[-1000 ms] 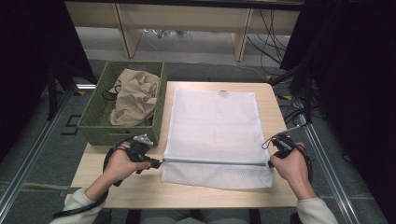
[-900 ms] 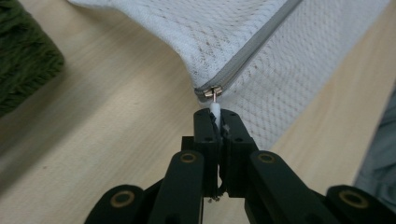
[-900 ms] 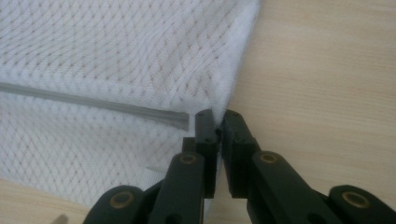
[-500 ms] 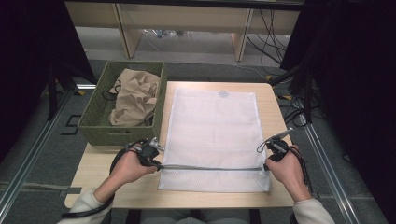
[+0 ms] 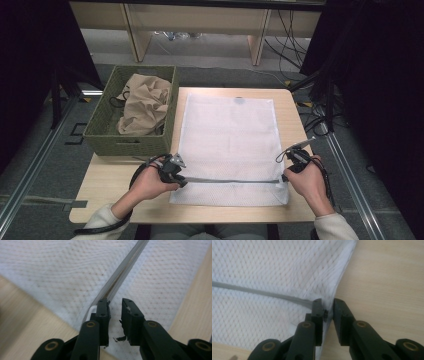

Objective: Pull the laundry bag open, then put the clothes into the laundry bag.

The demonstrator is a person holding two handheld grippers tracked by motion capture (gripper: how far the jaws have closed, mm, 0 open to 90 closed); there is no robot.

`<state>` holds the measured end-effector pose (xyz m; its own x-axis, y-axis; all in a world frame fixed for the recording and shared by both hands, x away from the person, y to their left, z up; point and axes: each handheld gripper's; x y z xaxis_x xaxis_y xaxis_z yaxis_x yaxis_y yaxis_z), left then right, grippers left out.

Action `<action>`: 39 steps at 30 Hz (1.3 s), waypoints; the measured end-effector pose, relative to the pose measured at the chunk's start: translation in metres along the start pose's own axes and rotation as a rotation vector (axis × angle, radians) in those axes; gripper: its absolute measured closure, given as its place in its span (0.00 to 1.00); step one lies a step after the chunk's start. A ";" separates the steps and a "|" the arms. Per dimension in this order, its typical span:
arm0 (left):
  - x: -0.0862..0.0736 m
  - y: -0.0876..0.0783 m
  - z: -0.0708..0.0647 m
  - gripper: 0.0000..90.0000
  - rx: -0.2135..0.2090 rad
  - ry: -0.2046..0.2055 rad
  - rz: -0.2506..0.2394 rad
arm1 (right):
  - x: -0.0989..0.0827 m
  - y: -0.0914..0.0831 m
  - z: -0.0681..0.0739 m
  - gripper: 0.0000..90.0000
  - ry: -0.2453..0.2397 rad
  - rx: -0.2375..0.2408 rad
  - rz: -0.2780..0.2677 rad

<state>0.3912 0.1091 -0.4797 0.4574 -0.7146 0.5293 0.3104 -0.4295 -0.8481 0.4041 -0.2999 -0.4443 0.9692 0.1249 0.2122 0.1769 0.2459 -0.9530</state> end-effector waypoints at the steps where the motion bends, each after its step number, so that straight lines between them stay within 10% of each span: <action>1: -0.001 0.002 -0.002 0.81 -0.006 -0.031 -0.050 | 0.000 -0.002 0.000 0.88 0.003 -0.008 -0.020; 4: -0.001 -0.009 0.007 0.79 -0.002 0.011 -0.088 | -0.001 -0.013 0.002 0.85 -0.001 -0.014 -0.096; 6: -0.002 -0.015 0.008 0.74 -0.003 -0.104 -0.208 | -0.001 -0.020 0.002 0.82 -0.024 -0.018 -0.163; 11: -0.012 -0.029 0.015 0.68 0.045 -0.166 -0.356 | 0.002 -0.019 0.004 0.77 -0.187 -0.017 -0.290; 20: -0.029 -0.028 0.015 0.53 0.056 -0.141 -0.404 | 0.003 0.002 0.022 0.73 -0.319 0.091 -0.322; 26: -0.029 -0.026 0.010 0.51 0.136 -0.166 -0.492 | 0.001 0.003 0.022 0.72 -0.314 0.097 -0.324; 39: -0.035 -0.019 0.005 0.49 0.158 -0.200 -0.520 | 0.002 0.001 0.044 0.79 -0.442 0.101 -0.318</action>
<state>0.3737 0.1449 -0.4817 0.3552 -0.3072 0.8828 0.6499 -0.5977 -0.4695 0.3987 -0.2568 -0.4356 0.7023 0.4158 0.5778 0.4110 0.4259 -0.8060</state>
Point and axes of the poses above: each handheld gripper's, and its own axes: y roughly forward along the jaws, x roughly out of its top, z roughly to its left, and after that the axes turned 7 degrees about x, right-handed
